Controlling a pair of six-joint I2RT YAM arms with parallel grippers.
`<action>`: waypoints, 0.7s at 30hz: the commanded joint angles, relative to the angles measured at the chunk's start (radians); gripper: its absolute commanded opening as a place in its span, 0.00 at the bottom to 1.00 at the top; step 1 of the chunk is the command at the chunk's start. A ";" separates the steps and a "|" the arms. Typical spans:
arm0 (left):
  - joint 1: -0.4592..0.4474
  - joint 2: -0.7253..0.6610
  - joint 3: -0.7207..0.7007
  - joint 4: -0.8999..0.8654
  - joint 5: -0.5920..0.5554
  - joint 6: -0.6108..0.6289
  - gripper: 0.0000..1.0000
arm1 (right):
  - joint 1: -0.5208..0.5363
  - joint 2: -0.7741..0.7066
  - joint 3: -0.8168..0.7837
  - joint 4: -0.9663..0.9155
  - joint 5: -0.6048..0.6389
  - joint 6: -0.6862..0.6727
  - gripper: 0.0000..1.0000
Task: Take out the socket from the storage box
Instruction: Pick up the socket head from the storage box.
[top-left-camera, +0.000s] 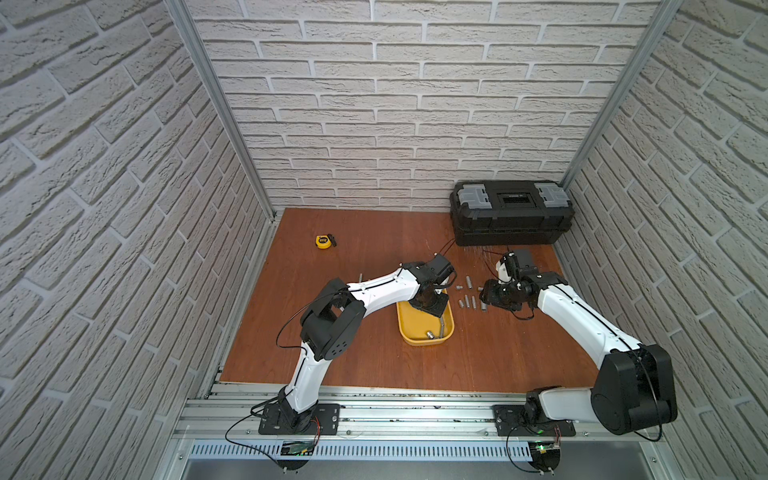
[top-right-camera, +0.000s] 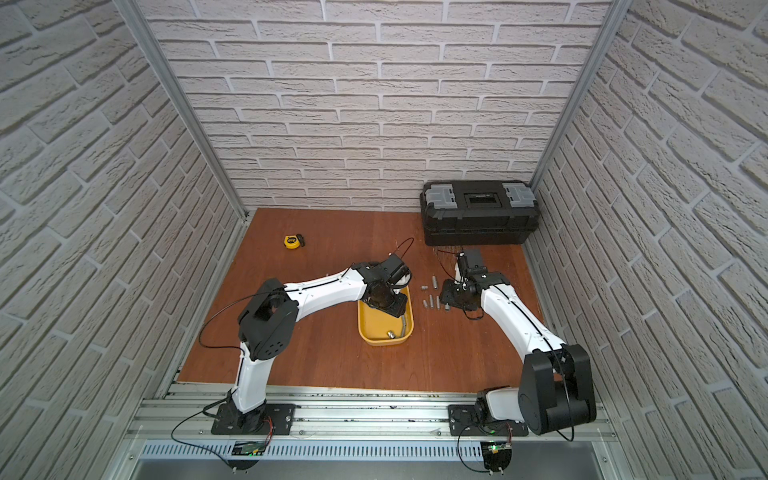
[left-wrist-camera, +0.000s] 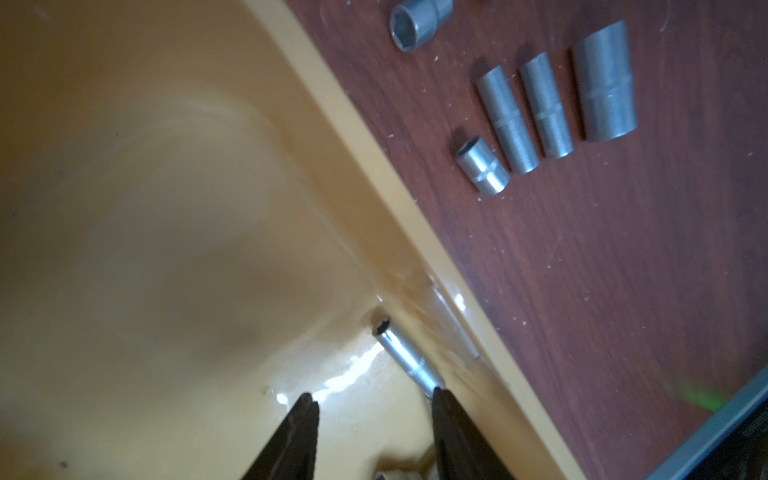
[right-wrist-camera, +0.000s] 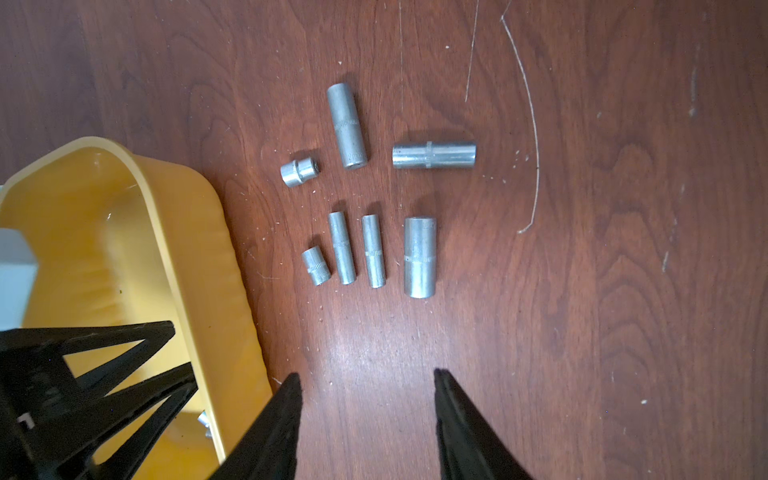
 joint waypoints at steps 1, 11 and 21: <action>-0.012 0.031 0.019 0.021 -0.003 -0.033 0.47 | -0.004 -0.019 -0.016 0.014 0.006 0.000 0.53; -0.038 0.083 0.060 0.008 -0.009 -0.043 0.42 | -0.005 -0.013 -0.027 0.026 -0.001 -0.001 0.53; -0.069 0.139 0.140 -0.116 -0.100 0.002 0.34 | -0.005 -0.006 -0.023 0.023 -0.006 -0.004 0.52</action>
